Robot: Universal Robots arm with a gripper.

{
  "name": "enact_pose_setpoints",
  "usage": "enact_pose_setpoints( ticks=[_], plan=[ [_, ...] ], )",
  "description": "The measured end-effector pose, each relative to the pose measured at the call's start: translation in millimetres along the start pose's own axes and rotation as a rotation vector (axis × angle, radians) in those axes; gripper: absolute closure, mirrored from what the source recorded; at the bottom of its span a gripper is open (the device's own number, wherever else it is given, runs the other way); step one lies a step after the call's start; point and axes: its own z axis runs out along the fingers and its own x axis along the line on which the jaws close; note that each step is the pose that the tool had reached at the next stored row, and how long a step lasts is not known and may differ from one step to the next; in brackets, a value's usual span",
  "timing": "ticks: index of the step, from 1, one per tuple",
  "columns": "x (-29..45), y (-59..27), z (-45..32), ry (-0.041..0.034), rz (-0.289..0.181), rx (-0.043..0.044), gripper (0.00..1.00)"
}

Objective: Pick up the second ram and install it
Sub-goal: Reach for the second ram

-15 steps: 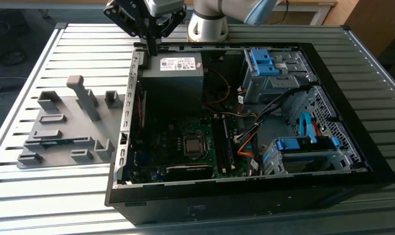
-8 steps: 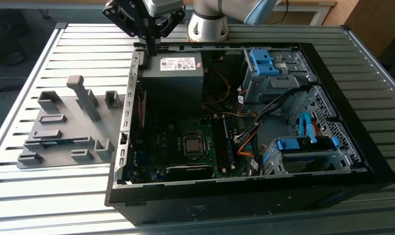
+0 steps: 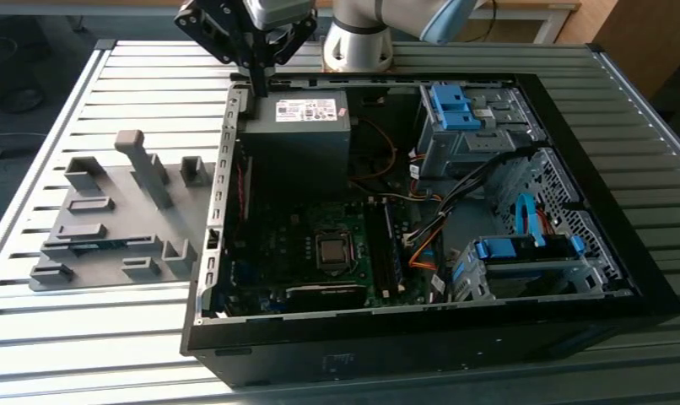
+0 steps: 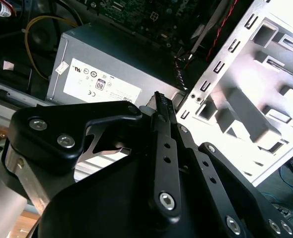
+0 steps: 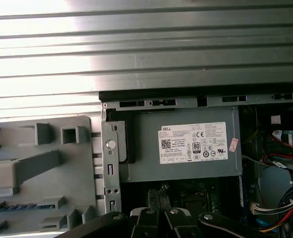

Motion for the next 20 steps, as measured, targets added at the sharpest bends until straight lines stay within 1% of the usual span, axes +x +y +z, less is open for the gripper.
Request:
enact_pose_setpoints(
  ticks=[20],
  plan=[
    [4.1,-0.3,0.2,0.0001,0.000,0.0000,0.89]
  ],
)
